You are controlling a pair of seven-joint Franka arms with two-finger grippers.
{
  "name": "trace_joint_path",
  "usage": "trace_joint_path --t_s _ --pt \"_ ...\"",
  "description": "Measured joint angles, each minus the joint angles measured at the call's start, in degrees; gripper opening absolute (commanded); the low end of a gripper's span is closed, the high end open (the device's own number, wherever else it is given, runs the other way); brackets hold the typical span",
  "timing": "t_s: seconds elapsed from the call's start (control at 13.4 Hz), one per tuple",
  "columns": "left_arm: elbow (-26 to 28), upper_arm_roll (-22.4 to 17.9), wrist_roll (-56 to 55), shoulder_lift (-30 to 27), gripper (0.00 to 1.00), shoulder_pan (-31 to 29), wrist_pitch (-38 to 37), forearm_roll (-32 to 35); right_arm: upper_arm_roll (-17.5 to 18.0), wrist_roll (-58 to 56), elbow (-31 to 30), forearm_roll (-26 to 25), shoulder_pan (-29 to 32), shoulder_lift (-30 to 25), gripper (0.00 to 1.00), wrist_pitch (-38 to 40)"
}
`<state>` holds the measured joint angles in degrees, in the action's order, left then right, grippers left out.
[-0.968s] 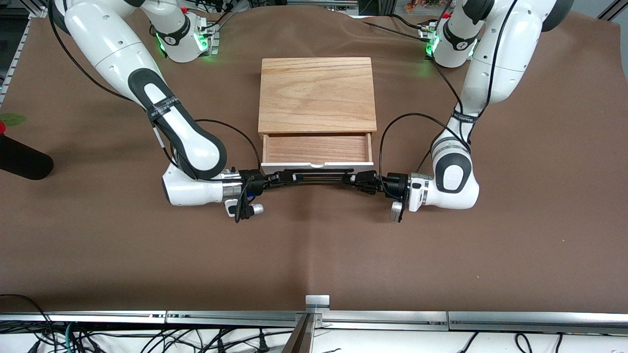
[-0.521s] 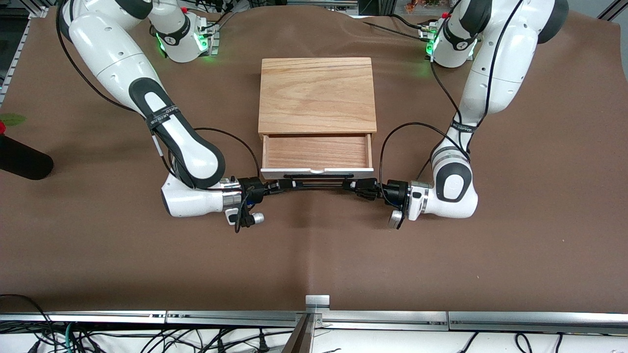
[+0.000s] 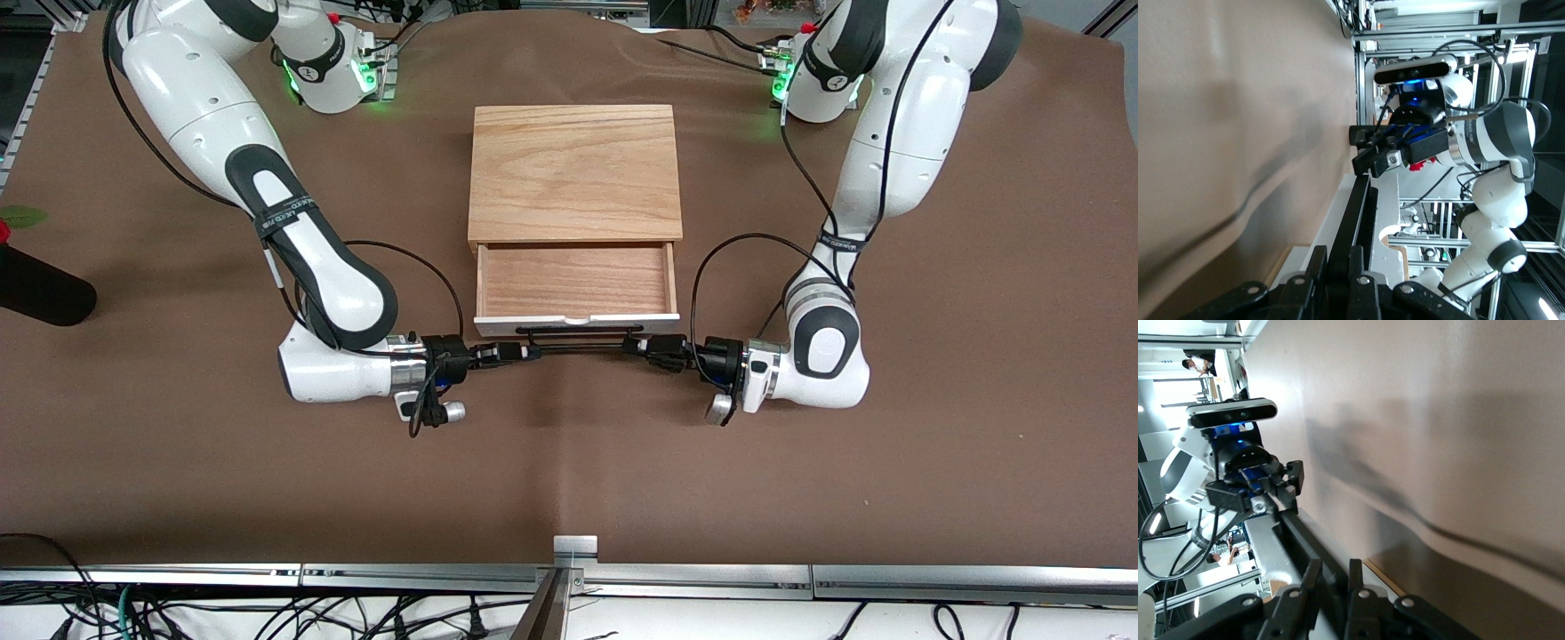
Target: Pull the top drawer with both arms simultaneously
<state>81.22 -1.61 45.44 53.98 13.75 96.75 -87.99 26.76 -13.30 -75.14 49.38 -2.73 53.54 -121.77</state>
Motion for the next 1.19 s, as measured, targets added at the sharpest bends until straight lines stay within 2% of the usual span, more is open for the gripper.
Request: trace_joint_path --t_s 0.07,0.15,0.3,0.37,0.45,0.52,0.6,0.74,0.89,1.04,1.19 --pt "-0.5 -0.19 -0.57 0.39 0.04 0.04 -0.28 0.01 0.35 0.32 0.74 0.03 0.11 -0.02 0.86 0.63" --pt "-0.8 -0.35 -0.82 0.57 0.04 0.13 -0.49 0.07 0.64 0.61 1.33 0.03 0.1 -0.07 1.0 0.89" --pt "-1.12 -0.53 -1.19 0.75 0.08 0.23 -0.72 0.14 0.83 0.78 2.18 0.03 0.17 -0.43 1.0 1.23" --pt "-1.23 -0.57 -1.27 0.82 0.26 0.25 -0.81 0.16 0.81 0.87 2.55 0.03 0.52 -0.79 1.0 2.16" --pt "-1.29 -0.6 -1.31 0.85 0.49 0.27 -0.86 0.16 0.76 0.89 2.8 -0.07 1.21 -1.22 1.0 3.63" --pt "-1.77 -0.62 -1.51 0.95 0.78 0.26 -0.02 0.06 0.61 0.89 2.95 -0.79 2.25 -1.86 1.0 5.61" --pt "-2.74 -0.8 -2.1 1.29 1.0 0.26 2.2 0.06 0.42 0.89 3.0 -2.47 3.58 -2.67 1.0 7.72" --pt "-4.06 -1.27 -2.4 2.1 1.0 0.26 3.53 0.06 -1.53 0.89 3.0 -6.89 5.9 -5.25 1.0 12.34" --pt "-4.64 -1.36 -2.5 2.48 1.0 0.27 3.6 0.06 -5.09 0.84 2.68 -12.09 7.01 -9.22 1.0 16.41" --pt "-5.13 -1.66 -2.93 2.55 1.0 0.28 3.65 0.16 -8.97 0.86 0.3 -20.24 7.18 -15.73 1.0 17.89" --pt "-6.5 -2.77 -5.16 2.01 1.0 0.24 3.64 4.08 -12.85 0.87 -3.93 -28.97 7.18 -23.89 1.0 18.62"
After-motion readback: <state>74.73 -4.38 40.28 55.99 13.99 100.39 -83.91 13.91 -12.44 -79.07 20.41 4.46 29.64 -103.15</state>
